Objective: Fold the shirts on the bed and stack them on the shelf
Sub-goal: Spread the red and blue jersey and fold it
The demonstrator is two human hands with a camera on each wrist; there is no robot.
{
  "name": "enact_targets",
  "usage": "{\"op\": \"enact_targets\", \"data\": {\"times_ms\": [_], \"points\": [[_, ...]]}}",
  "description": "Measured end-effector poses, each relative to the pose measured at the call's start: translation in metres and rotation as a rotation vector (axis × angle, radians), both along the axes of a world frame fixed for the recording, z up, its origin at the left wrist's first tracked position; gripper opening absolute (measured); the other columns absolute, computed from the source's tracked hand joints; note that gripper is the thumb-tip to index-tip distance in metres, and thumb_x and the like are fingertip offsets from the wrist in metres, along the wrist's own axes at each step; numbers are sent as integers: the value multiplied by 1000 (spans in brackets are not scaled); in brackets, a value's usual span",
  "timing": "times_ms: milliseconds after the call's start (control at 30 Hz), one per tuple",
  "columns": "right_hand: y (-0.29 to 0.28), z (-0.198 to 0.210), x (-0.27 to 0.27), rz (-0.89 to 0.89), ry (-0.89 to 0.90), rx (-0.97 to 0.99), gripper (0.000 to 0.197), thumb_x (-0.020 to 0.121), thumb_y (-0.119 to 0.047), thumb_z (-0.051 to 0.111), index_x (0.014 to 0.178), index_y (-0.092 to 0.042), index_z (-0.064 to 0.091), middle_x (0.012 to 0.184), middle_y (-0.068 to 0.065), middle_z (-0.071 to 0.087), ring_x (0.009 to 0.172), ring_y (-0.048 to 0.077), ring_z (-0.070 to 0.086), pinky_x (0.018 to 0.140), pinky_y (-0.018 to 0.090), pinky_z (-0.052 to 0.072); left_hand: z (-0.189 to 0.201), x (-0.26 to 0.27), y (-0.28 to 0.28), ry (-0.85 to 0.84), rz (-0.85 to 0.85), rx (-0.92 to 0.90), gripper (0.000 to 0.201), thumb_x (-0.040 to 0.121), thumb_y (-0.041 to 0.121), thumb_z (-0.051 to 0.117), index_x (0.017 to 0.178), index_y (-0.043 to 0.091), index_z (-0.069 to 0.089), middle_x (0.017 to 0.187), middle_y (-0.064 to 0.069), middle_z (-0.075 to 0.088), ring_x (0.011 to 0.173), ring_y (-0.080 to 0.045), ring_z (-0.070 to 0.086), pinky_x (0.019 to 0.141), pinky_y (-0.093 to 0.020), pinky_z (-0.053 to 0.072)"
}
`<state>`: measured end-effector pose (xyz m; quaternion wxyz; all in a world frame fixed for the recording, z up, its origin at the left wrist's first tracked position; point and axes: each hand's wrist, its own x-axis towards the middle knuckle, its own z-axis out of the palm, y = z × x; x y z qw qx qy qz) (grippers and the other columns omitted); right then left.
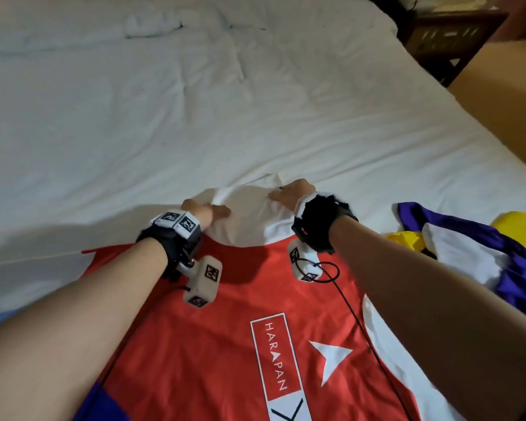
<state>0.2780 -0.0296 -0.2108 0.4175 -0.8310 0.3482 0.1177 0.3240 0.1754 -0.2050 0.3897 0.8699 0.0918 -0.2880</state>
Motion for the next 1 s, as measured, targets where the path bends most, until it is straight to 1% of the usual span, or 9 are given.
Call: {"op": "enact_targets", "data": {"times_ms": [100, 233, 300, 400, 500, 567, 700, 833, 1000], "points": [[-9, -3, 10, -32, -241, 62, 28, 88, -10, 67, 115, -5, 69, 94, 4, 61, 89, 16, 56, 54, 8, 39, -5, 13, 3, -22, 92, -184, 19, 77, 26, 78, 87, 13, 68, 100, -10, 71, 87, -27, 67, 78, -36, 55], [-7, -3, 14, -15, -340, 159, 41, 86, 11, 53, 121, -5, 63, 98, 9, 62, 92, 20, 57, 69, 21, 46, -17, 16, 7, -58, 109, -311, 9, 80, 17, 73, 88, 21, 72, 94, -7, 74, 87, -27, 71, 79, -39, 58], [-2, -4, 16, -34, -381, 86, 39, 86, 7, 54, 119, -10, 65, 100, 12, 69, 96, 20, 62, 79, 19, 45, -20, 16, 7, -128, 125, -338, 12, 80, 15, 74, 90, 20, 72, 95, -7, 74, 83, -24, 69, 74, -34, 57], [2, -5, 12, -75, -374, 13, 32, 92, -12, 59, 124, -16, 62, 109, 10, 70, 106, 21, 63, 74, 12, 39, -27, 16, 11, -269, 181, -336, 13, 78, 16, 76, 75, 26, 69, 87, 0, 73, 82, -23, 67, 80, -37, 55], [-2, -3, -1, -18, -146, -65, 46, 94, -50, 53, 124, -16, 59, 118, 8, 65, 113, 27, 57, 86, 26, 41, -33, 15, 14, -277, 139, -228, 3, 83, 25, 73, 86, 25, 71, 88, 3, 70, 86, -19, 65, 86, -30, 52], [-10, -2, -15, 25, -28, -94, 48, 89, -59, 53, 107, -16, 64, 111, 10, 63, 106, 29, 57, 90, 34, 45, -37, 14, 16, -255, 121, -197, 18, 85, 26, 71, 102, 19, 73, 94, 1, 70, 89, -19, 64, 89, -28, 50], [-28, -8, -48, 134, 74, -173, 22, 75, -35, 75, 94, -24, 70, 91, 0, 63, 94, 22, 63, 78, 28, 49, -41, 17, 17, -269, 136, -209, 22, 85, 25, 71, 104, 15, 74, 96, -2, 73, 89, -20, 68, 86, -26, 51], [-32, -22, -62, 18, -93, -231, 12, 85, -20, 68, 96, -19, 72, 84, 0, 62, 96, 25, 62, 78, 25, 45, -43, 17, 15, -279, 141, -202, 27, 85, 30, 71, 108, 16, 74, 95, -2, 73, 89, -21, 68, 85, -28, 53], [15, -28, -69, -5, -322, -458, 36, 85, -20, 59, 121, -22, 55, 123, 5, 53, 113, 30, 47, 89, 47, 41, -26, 10, 14, -406, 42, -80, 26, 83, 35, 71, 102, 18, 75, 95, -2, 74, 94, -20, 67, 79, -20, 46]]}}
